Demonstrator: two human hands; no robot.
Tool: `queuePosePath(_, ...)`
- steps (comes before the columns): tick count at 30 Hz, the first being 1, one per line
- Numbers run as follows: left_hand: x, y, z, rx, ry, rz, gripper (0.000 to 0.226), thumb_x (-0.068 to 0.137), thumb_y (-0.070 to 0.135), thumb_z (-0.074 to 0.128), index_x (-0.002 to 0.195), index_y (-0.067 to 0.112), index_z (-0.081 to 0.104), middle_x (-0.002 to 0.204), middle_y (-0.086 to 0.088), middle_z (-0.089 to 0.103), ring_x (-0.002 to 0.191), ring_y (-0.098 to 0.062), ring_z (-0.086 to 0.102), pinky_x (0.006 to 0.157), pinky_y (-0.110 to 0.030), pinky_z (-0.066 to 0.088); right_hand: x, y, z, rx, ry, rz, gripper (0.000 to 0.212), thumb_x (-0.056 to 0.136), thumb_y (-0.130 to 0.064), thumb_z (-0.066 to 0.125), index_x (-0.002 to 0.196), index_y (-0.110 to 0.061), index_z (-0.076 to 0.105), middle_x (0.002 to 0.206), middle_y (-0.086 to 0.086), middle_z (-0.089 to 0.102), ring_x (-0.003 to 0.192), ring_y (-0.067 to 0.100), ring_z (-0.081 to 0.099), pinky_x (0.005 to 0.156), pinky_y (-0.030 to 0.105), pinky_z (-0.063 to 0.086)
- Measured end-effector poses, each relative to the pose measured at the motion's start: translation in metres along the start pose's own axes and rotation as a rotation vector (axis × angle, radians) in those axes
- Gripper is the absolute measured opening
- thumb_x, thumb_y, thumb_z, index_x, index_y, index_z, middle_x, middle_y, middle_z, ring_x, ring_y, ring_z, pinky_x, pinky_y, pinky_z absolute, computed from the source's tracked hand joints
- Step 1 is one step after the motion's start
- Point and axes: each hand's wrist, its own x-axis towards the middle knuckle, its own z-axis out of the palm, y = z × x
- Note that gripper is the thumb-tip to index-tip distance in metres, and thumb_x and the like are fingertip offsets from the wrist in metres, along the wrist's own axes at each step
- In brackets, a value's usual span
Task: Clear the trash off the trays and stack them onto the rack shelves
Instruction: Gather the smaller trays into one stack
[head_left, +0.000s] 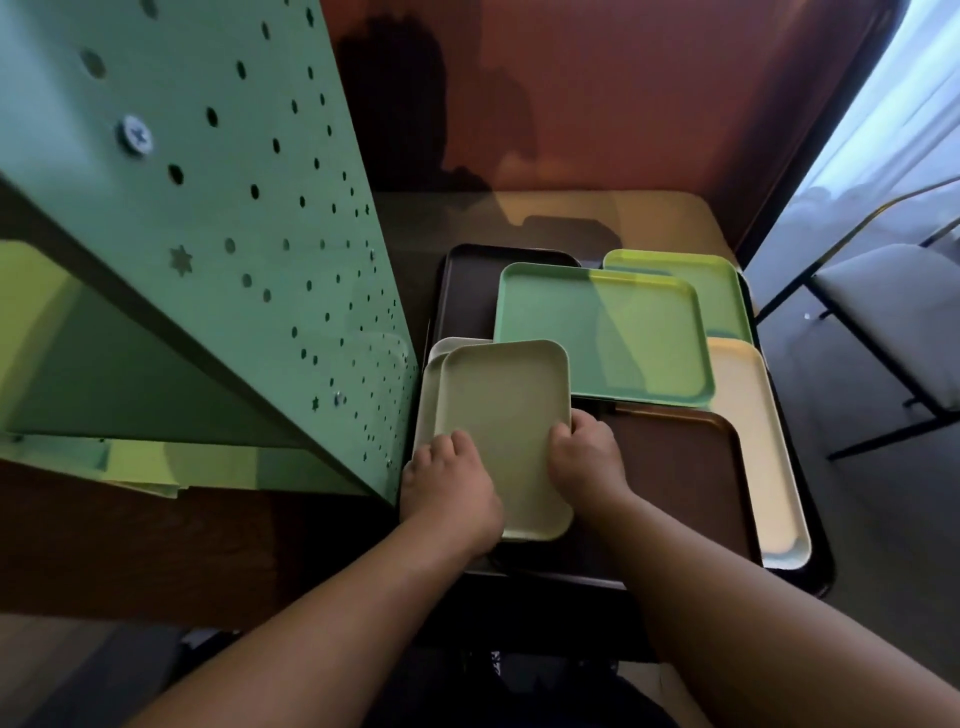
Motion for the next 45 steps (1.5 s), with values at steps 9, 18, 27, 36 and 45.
queuePosePath(9,0.008,-0.007,0.000,0.008,-0.064,-0.006,0.068,0.094,0.034,0.055,0.152,0.009,0.027,0.154,-0.012,0.038,0.141,-0.032,0.037,0.113,-0.043,0.036,-0.003,-0.001,0.019,-0.128,-0.131,0.069,0.031,0.098,-0.022,0.043,0.116,-0.011,0.066,0.115,0.012,0.069,0.104,0.032,0.064,0.085,0.036,0.051)
queuePosePath(18,0.007,-0.001,-0.008,-0.065,0.012,0.087,0.074,0.094,0.032,0.053,0.156,0.010,0.019,0.158,-0.012,0.030,0.141,-0.033,0.034,0.114,-0.044,0.035,-0.008,-0.004,0.004,0.169,-0.070,0.069,0.025,0.100,-0.019,0.047,0.122,-0.018,0.060,0.111,0.006,0.069,0.097,0.025,0.066,0.086,0.042,0.057)
queuePosePath(27,0.033,0.015,-0.041,-0.333,0.211,0.083,0.062,0.101,0.028,0.044,0.158,0.012,0.027,0.161,-0.016,0.035,0.144,-0.036,0.036,0.113,-0.044,0.034,-0.010,-0.008,-0.107,0.171,-0.355,-0.046,0.025,0.098,-0.005,0.058,0.103,-0.017,0.080,0.098,0.011,0.081,0.082,0.022,0.074,0.080,0.039,0.062)
queuePosePath(36,0.041,0.018,0.008,-0.724,0.033,-0.145,0.020,0.097,0.014,0.042,0.108,0.013,0.058,0.099,-0.011,0.062,0.087,-0.031,0.060,0.080,-0.042,0.054,-0.008,0.055,-0.141,0.419,-0.219,0.299,0.005,0.092,-0.011,0.072,0.096,-0.008,0.074,0.084,0.011,0.077,0.077,0.028,0.071,0.075,0.041,0.058)
queuePosePath(45,0.022,0.048,0.038,-0.584,-0.017,-0.175,0.018,0.089,0.013,0.054,0.102,0.012,0.067,0.101,-0.010,0.069,0.093,-0.033,0.064,0.082,-0.039,0.055,-0.008,0.098,-0.137,0.084,0.072,0.227,0.026,0.085,-0.009,0.052,0.100,-0.019,0.071,0.097,0.005,0.075,0.085,0.022,0.067,0.071,0.033,0.055)
